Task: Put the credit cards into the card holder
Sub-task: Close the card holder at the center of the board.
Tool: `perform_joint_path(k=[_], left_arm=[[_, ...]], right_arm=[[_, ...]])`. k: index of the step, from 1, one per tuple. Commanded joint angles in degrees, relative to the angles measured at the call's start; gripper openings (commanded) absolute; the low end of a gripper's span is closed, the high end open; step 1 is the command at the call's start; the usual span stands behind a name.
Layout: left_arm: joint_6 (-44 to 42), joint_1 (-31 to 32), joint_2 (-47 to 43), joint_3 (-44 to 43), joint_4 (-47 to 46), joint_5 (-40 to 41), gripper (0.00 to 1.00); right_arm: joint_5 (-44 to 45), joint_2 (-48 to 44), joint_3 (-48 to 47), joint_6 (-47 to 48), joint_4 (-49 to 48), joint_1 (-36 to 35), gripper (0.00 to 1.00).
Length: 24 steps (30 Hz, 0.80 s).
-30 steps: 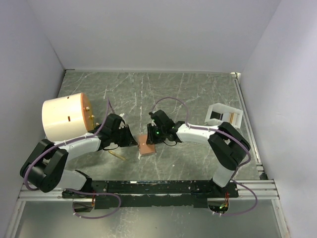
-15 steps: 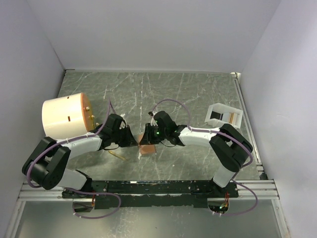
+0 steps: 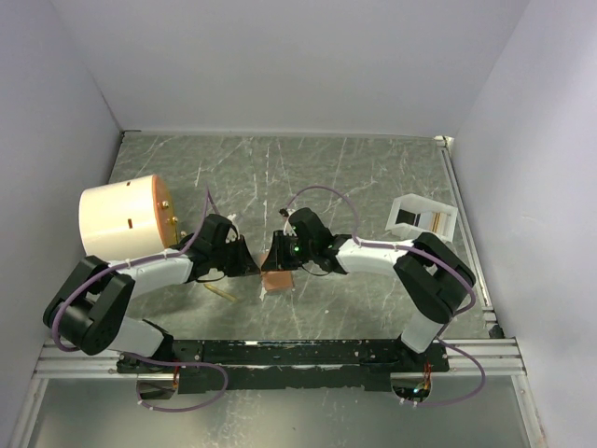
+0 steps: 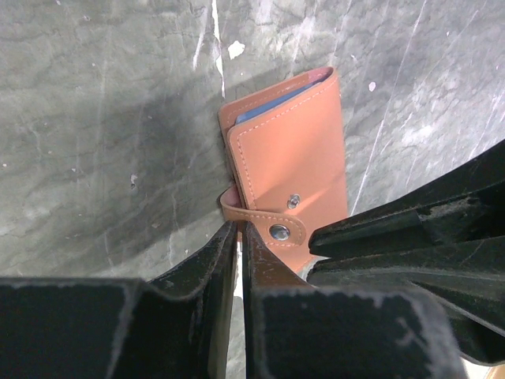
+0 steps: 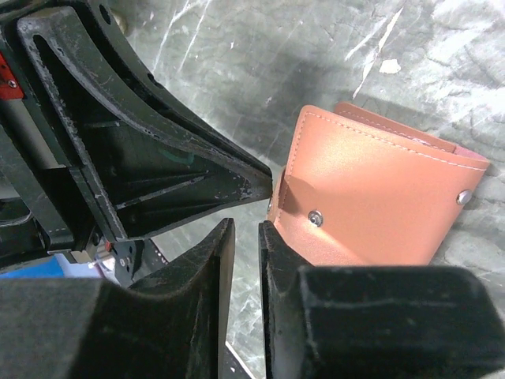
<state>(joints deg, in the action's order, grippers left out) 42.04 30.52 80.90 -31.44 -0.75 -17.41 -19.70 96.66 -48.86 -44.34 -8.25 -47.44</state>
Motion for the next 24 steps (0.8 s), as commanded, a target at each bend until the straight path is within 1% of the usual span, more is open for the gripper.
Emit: perform_joint_path(k=[1,7,10,15,17,21,24], left_arm=[[-0.29,-0.34,0.48,-0.29,-2.19,-1.6,0.19],[-0.21,-0.34,0.47,-0.37,-2.09,-1.71,0.19],[-0.21,-0.34,0.57,-0.46,-2.19,-1.75,0.19],[-0.11,-0.33,0.64,-0.38,-2.31,-1.88,0.19],[-0.12,-0.29,0.65,-0.38,-2.25,-1.85,0.19],[-0.14,-0.29,0.58,-0.39,-2.18,-1.92,0.19],[-0.13,-0.33,0.61,-0.38,-2.23,-1.84,0.19]], right_arm=[[2.13,0.41,-1.88,0.67,2.17,-0.3,0.2],[4.74,-0.24,-3.18,2.09,5.34,-0.34,0.2],[4.11,0.41,-3.43,2.11,5.46,-0.33,0.19],[2.23,0.88,-2.64,1.37,2.81,-0.28,0.17],[2.34,1.38,-3.15,1.47,3.55,-0.27,0.17],[2.41,2.02,-3.45,1.63,4.12,-0.36,0.17],[2.73,2.21,-3.77,1.86,4.76,-0.28,0.19]])
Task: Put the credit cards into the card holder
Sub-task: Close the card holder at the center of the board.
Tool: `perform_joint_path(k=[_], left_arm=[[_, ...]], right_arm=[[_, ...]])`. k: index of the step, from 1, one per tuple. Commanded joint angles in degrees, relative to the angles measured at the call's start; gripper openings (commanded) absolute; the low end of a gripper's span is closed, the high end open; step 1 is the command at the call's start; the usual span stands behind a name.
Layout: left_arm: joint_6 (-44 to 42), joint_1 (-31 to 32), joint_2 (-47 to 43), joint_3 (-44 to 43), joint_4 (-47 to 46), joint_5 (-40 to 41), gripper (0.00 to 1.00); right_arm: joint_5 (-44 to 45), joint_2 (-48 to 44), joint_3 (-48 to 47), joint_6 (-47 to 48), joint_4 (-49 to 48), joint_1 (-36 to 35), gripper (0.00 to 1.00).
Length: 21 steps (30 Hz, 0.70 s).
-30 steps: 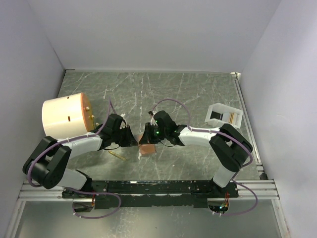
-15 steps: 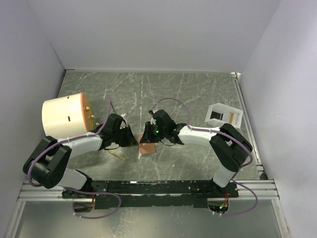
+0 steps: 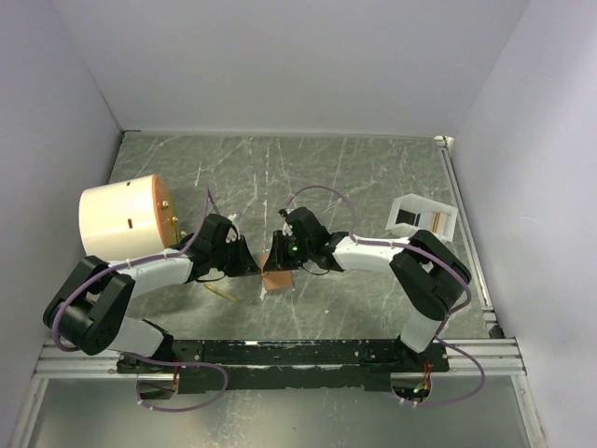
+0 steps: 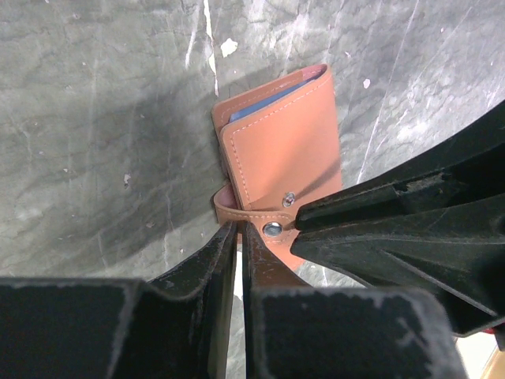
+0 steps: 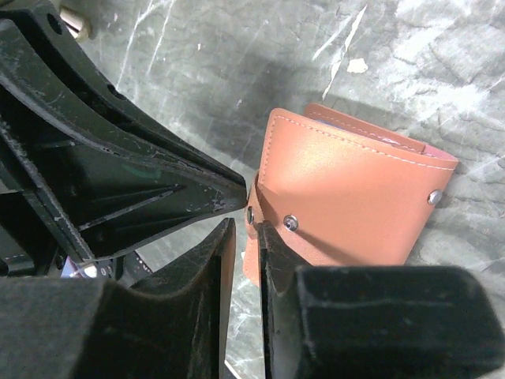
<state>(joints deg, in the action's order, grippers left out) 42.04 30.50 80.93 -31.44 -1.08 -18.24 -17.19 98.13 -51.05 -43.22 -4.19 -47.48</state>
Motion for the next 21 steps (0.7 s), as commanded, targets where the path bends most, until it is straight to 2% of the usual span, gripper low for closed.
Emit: perform_joint_path(k=[1,16,21], left_arm=[[-0.12,-0.34,0.63,-0.38,-1.97,-1.09,0.19],[-0.14,-0.27,1.08,-0.42,-2.04,-1.23,0.19],[-0.12,-0.29,1.16,-0.46,-2.21,-1.27,0.19]], right_arm=[[0.45,0.75,-1.6,0.83,0.83,-0.24,0.2],[2.32,0.67,-2.14,1.38,2.68,-0.38,0.27],[1.17,1.09,-2.06,1.37,1.88,-0.41,0.2]])
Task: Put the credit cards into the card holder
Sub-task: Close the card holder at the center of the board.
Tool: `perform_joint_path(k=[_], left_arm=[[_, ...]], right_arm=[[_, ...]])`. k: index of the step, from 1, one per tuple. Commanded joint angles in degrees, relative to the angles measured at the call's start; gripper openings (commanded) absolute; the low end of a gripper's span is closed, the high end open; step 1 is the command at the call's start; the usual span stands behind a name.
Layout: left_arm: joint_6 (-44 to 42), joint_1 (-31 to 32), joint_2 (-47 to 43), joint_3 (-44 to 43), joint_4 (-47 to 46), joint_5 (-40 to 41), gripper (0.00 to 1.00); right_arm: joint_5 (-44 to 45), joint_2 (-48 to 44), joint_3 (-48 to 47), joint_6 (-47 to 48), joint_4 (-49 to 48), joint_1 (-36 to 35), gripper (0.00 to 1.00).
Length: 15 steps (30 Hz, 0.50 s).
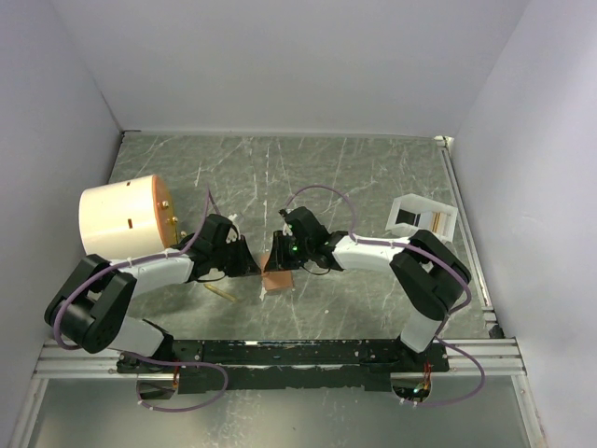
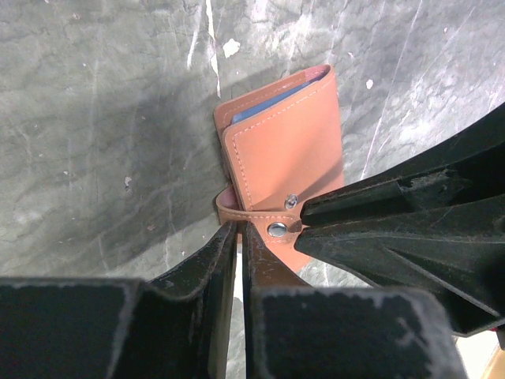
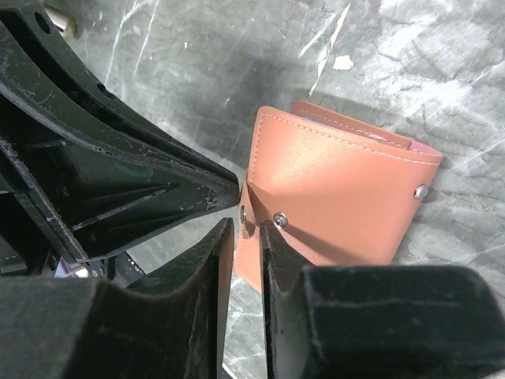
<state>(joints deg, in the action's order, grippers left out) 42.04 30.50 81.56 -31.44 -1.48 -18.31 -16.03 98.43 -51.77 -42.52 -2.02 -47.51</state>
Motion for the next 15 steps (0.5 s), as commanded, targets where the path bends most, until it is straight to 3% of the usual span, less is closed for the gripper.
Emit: perform_joint_path(k=[1,15], left_arm=[[-0.1,-0.27,0.53,-0.51,-1.84,-1.29,0.19],[0.06,-0.27,0.55,-0.42,-1.95,-1.45,0.19]], right_arm=[[-0.16,0.86,-1.2,0.51,-0.65,-0.39,0.19],[-1.01,1.57,-1.08,0.35,-1.58,-0.64,0.16]])
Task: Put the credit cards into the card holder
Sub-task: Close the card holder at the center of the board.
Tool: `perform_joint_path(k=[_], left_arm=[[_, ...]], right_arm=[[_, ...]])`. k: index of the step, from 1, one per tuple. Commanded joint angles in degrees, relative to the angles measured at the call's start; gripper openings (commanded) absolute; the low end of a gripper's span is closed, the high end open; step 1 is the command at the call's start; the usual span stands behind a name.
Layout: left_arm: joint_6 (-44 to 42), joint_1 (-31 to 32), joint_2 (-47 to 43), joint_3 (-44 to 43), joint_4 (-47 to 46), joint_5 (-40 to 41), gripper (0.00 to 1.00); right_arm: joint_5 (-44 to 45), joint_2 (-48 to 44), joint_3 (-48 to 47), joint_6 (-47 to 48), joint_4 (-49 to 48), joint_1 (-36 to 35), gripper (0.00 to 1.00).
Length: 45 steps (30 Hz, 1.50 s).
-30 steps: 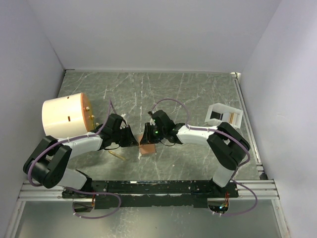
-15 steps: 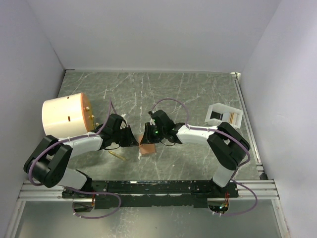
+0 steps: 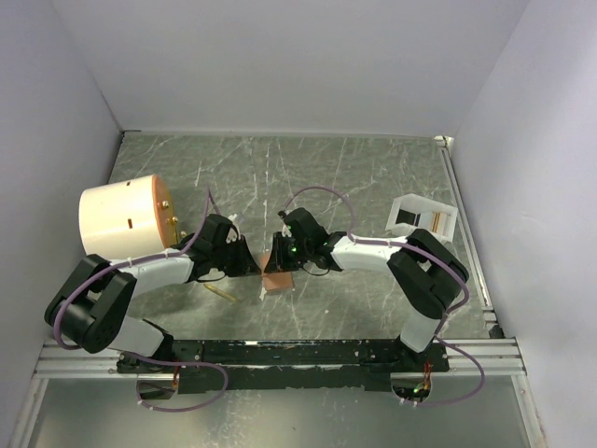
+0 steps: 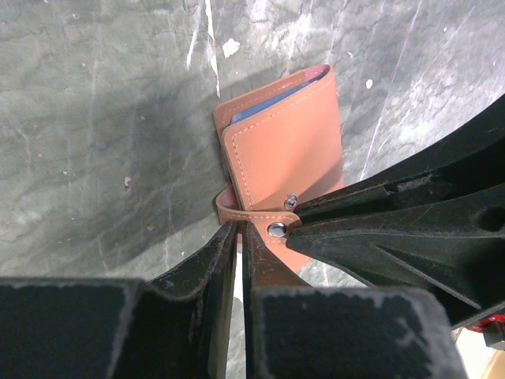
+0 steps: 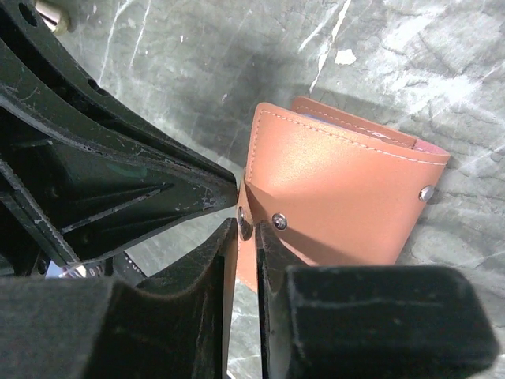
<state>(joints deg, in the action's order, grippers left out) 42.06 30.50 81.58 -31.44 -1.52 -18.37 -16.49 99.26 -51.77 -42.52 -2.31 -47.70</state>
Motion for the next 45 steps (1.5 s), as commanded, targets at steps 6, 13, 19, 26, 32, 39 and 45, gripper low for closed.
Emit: perform_joint_path(k=[6,13,19,26,32,39,45], left_arm=[[0.04,-0.28,0.53,-0.47,-1.78,-1.34,0.19],[-0.03,-0.88,-1.2,-3.2,2.32,1.79,0.27],[0.42,-2.24,-0.98,-6.83,4.02,2.3,0.24],[-0.49,-2.31,3.36,-9.14,1.74,-0.36,0.22],[-1.32,-2.29,6.56,-8.5,-0.67,-1.75,0.21],[-1.72,-2.31,7.86,-7.52,-1.23,-1.59,0.21],[-2.06,-2.29,7.83,-7.4,-1.05,-1.24,0.21]], right_arm=[[-1.44,0.5,-0.51,0.48,-2.84,-0.49,0.0],[0.01,-0.86,-0.42,1.41,-1.52,-0.54,0.0],[0.09,-0.91,-0.15,1.22,-1.51,-0.47,0.0],[0.24,-1.63,-0.28,1.33,-0.86,-0.4,0.0],[1.14,-1.75,-0.5,1.57,0.55,-0.2,0.0],[2.63,-2.75,0.56,1.04,0.48,0.38,0.0],[3.3,-2.57,0.62,0.95,0.39,0.96,0.0]])
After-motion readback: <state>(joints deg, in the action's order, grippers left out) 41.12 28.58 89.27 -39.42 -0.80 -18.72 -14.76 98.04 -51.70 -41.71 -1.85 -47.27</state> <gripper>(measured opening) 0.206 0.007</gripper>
